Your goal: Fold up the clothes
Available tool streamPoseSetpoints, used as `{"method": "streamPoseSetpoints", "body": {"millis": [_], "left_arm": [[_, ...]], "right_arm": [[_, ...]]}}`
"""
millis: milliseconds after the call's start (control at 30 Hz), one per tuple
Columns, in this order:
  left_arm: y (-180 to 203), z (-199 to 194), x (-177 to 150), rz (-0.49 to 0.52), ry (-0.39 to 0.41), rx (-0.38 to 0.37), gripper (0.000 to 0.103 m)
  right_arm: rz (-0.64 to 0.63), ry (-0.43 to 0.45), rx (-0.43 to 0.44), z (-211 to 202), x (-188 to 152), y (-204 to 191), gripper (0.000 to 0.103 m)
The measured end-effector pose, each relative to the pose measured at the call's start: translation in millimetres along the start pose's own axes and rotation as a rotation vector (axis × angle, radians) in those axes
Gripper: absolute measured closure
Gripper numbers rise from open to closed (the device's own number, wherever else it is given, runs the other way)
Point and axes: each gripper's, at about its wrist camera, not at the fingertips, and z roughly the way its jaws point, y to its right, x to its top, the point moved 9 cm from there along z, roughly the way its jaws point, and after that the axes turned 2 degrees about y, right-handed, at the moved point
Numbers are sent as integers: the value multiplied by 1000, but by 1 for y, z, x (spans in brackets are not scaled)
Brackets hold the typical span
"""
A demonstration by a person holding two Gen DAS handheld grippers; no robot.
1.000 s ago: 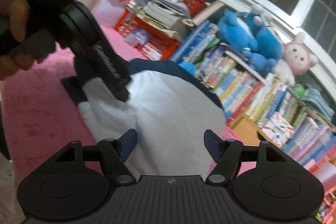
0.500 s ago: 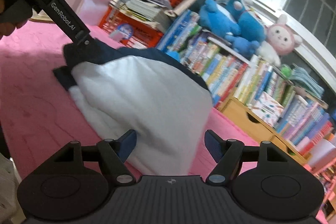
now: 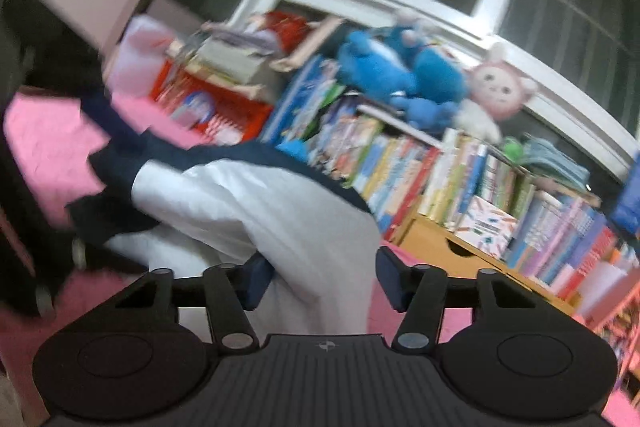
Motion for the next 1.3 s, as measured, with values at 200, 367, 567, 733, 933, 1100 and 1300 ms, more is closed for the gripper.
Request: {"method": "streamPoseSetpoints", "body": {"millis": [200,367,567,733,933,1100,1300], "left_arm": [[-10,29,8,38,26,107,60],[-19,14,23,-61,96,144,77],[-32,21,-3,-86,8,152,74],[-24,20,-19,17,-76,172,74],[3,-1,23,62,42,91,41],[47,28,35,190,74,23,42],[41,46,36,163,46,-2,81]], "right_arm": [[-63,-57,36,-6,-17,-8,51],[-87,-124,53,7,-26,-14,51],[72,-167,32,12,-34,21,78],[93,-189,60,6,-50,18,79],[115,-210,65,12,-52,20,77],[52,-215,44,10,-55,12,66],[195,-229,59,5,-68,25,73]]}}
